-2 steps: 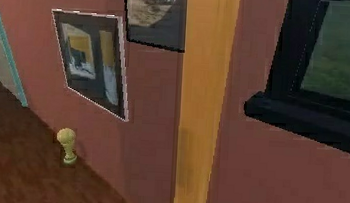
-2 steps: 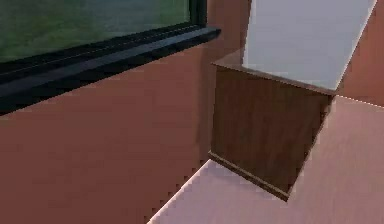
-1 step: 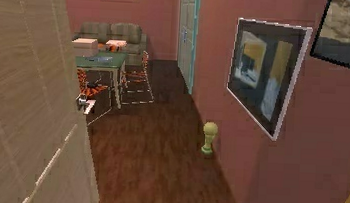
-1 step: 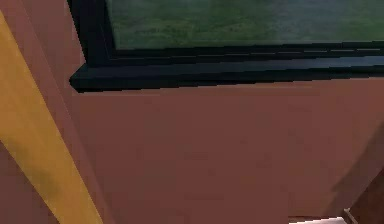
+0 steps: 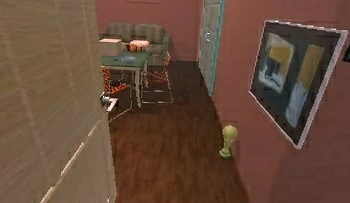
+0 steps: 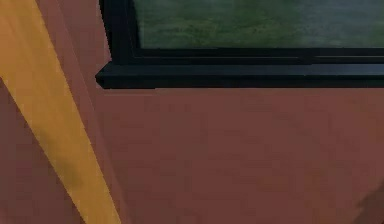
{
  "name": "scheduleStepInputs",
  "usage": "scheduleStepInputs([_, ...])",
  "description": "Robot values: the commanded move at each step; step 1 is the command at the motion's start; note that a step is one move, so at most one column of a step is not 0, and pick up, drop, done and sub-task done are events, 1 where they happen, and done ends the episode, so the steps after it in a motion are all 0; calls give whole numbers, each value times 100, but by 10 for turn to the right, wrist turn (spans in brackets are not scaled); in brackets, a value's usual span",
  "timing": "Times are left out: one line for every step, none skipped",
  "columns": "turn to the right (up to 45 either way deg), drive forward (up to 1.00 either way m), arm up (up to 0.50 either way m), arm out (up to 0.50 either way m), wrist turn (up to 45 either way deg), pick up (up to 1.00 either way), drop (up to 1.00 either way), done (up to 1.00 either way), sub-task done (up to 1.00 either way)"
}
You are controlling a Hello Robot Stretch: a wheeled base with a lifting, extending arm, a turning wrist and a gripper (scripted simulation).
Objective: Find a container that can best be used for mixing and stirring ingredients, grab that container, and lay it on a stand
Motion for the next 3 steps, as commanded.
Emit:
scheduleStepInputs([0,80,0,0,0,0,0,0,0])
scheduleStepInputs([0,50,0,0,0,0,0,0,0])
scheduleStepInputs([-150,0,0,0,0,0,0,0,0])
